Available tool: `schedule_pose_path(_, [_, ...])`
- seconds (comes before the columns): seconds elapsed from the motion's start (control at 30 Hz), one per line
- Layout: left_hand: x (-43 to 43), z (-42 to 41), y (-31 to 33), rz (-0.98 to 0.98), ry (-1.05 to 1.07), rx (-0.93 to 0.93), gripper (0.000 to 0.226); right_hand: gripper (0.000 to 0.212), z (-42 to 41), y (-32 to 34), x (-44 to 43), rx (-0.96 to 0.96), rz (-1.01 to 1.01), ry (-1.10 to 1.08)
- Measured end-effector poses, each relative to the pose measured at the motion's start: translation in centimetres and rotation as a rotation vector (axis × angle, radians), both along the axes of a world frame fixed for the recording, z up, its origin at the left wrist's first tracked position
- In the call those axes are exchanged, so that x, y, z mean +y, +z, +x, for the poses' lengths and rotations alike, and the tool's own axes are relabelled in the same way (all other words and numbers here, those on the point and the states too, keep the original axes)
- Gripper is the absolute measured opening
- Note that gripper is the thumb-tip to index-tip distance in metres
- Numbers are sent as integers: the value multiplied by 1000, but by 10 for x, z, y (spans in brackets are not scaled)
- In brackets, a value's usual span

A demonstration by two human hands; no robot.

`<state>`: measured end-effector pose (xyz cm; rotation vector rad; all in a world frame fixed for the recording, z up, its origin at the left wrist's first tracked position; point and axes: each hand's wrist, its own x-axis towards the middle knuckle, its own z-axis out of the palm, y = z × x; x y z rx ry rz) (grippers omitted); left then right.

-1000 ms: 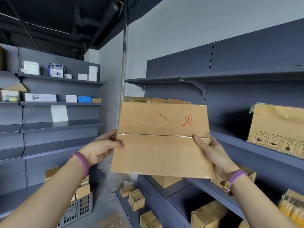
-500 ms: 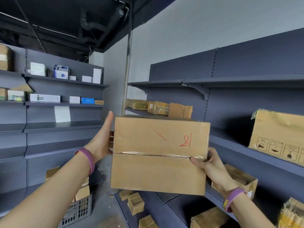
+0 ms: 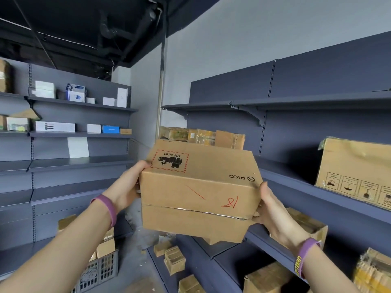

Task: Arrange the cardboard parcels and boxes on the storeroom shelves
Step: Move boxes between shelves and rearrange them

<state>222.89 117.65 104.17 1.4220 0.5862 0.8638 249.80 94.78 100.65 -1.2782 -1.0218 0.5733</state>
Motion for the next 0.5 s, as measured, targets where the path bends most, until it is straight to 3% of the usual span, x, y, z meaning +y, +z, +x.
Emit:
schedule_pose_path(0.07, [1, -3, -3, 1, -35, 17, 38, 77, 1, 3, 3, 79, -11, -74])
schedule_pose_path(0.2, [5, -5, -14, 21, -81, 22, 52, 94, 1, 7, 5, 113, -57, -217])
schedule_pose_path(0.3, [8, -5, -20, 60, -150, 27, 62, 71, -1, 7, 7, 106, -27, -322])
schedule_pose_path(0.4, [12, -8, -23, 76, -247, 15, 86, 54, 6, 3, 8, 118, 0, -297])
schedule_pose_path(0.5, [12, -8, -24, 73, -227, 31, 99, 62, 8, -2, 4, 111, 21, -167])
